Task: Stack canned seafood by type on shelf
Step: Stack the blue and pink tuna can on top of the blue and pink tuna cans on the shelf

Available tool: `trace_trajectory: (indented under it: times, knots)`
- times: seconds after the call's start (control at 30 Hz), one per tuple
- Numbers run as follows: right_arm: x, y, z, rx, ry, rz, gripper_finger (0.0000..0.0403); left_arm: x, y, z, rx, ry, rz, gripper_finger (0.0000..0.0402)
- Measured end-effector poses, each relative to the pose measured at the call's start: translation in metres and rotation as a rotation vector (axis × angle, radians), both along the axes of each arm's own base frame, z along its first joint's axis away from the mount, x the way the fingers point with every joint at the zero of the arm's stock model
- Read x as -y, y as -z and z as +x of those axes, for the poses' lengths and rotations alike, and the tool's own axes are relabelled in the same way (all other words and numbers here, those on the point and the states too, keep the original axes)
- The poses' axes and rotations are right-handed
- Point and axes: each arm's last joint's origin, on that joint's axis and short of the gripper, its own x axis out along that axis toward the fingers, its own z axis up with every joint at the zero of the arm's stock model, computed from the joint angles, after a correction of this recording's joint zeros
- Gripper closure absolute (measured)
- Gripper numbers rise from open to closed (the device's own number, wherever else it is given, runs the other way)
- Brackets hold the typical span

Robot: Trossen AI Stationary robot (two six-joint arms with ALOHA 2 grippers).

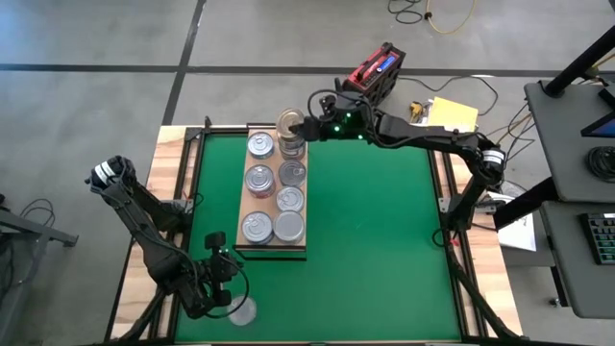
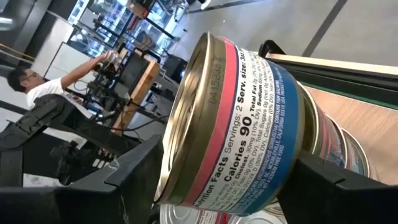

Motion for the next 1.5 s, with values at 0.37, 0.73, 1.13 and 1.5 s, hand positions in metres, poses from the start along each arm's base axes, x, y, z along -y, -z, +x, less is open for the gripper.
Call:
trace_trajectory:
  times: [0.37, 0.73, 1.13, 1.5]
  knots:
    - [-0.002, 0.001, 0.001, -0.021, -0.024, -0.058, 0.0149, 0.0, 0.0, 0.0, -0.004, 0.002, 0.004, 0.0402]
    - [-0.002, 0.001, 0.001, -0.04, -0.051, -0.139, 0.013, 0.0, 0.0, 0.0, -0.005, 0.003, 0.005, 0.0402]
    - [-0.002, 0.0, 0.001, 0.022, 0.019, 0.093, 0.0143, 0.0, 0.0, 0.0, -0.006, 0.003, 0.004, 0.0402]
    - [0.002, -0.01, -0.001, 0.068, 0.031, 0.2, 0.0138, 0.0, 0.0, 0.0, -0.003, 0.003, -0.001, 0.0402]
